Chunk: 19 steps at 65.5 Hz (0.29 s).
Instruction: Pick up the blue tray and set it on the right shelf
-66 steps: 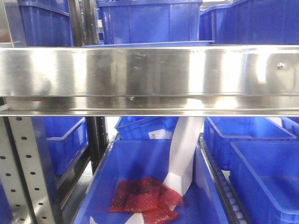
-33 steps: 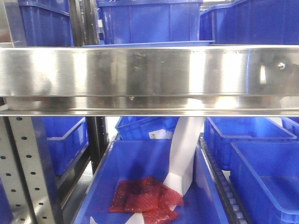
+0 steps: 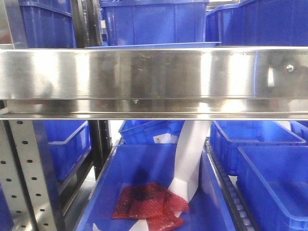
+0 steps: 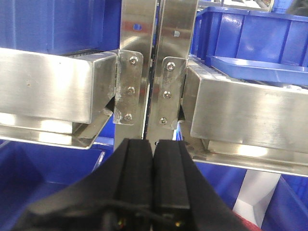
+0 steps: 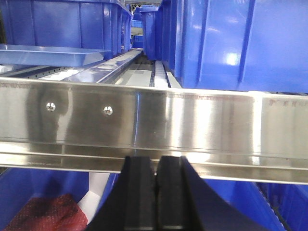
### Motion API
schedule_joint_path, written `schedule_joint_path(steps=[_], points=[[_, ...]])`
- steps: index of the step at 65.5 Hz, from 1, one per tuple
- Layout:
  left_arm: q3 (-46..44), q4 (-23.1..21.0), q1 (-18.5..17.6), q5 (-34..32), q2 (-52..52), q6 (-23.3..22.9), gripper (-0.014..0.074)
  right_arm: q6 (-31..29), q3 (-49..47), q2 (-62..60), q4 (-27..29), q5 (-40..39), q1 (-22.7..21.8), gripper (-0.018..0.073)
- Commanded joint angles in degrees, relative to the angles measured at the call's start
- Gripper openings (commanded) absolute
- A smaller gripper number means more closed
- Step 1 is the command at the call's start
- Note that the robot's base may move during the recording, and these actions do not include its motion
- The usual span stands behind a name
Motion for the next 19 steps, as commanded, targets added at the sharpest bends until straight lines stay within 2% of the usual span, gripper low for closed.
schedule_joint_path(steps=[1, 19], points=[[1.7, -0.5, 0.1, -5.3, -0.7, 0.3, -0.0048, -0.6, -1.3, -1.1, 0.0, -5.8, -0.3, 0.0056], [1.7, -0.5, 0.1, -5.3, -0.7, 0.3, -0.0048, -0.6, -1.3, -1.1, 0.0, -5.8, -0.3, 0.0056]])
